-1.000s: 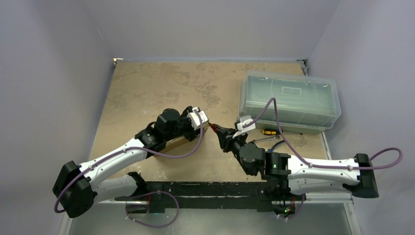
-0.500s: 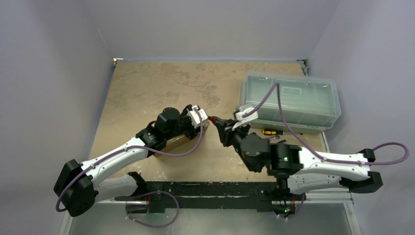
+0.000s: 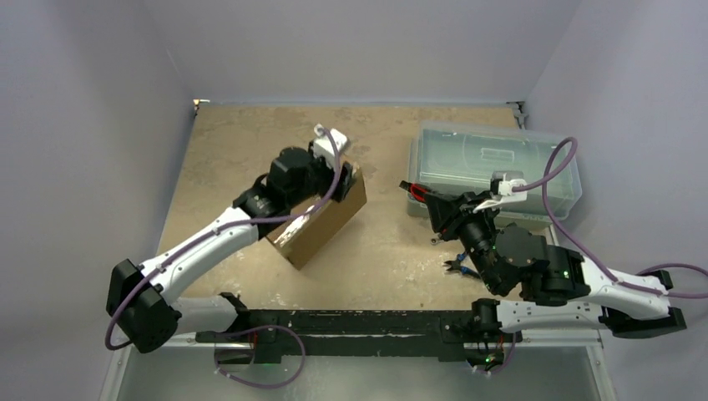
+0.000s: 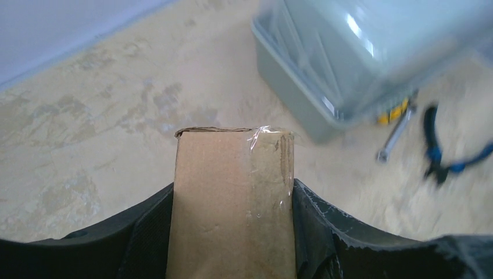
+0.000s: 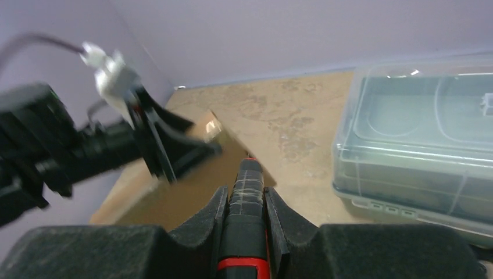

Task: Unpack the express box

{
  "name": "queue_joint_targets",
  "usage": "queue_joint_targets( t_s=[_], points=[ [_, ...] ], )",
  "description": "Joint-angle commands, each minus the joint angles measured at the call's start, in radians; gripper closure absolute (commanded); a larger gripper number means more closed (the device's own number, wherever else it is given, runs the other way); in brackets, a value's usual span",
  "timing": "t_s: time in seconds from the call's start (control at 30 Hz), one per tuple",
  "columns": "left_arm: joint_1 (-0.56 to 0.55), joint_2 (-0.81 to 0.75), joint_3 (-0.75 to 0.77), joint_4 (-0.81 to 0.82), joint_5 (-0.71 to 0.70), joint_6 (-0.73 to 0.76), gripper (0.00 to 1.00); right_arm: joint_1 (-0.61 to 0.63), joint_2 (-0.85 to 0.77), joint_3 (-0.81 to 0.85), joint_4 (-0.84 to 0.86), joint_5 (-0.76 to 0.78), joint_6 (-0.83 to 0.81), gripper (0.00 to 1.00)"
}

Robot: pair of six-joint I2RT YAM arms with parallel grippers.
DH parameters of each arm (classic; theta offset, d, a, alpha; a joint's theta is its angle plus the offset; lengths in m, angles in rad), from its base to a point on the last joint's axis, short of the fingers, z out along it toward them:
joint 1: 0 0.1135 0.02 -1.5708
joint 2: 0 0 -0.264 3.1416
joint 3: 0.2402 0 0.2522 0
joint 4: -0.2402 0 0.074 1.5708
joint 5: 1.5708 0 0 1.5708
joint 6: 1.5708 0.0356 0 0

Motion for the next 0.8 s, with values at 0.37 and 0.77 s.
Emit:
queue_joint_targets(
  t_s=[0.37,0.77],
  points=[
    [0.38,0.2,-0.243,0.595,0.249,-1.234,0.53,0.0,0.063,0.007,-0.092,-0.036,0.103,1.0],
    [0.356,0.168,-0.548,0.818,0.05,-1.375,0.13,0.001,0.188,-0.013,0.01,-0.144,0.105,1.0]
  ],
)
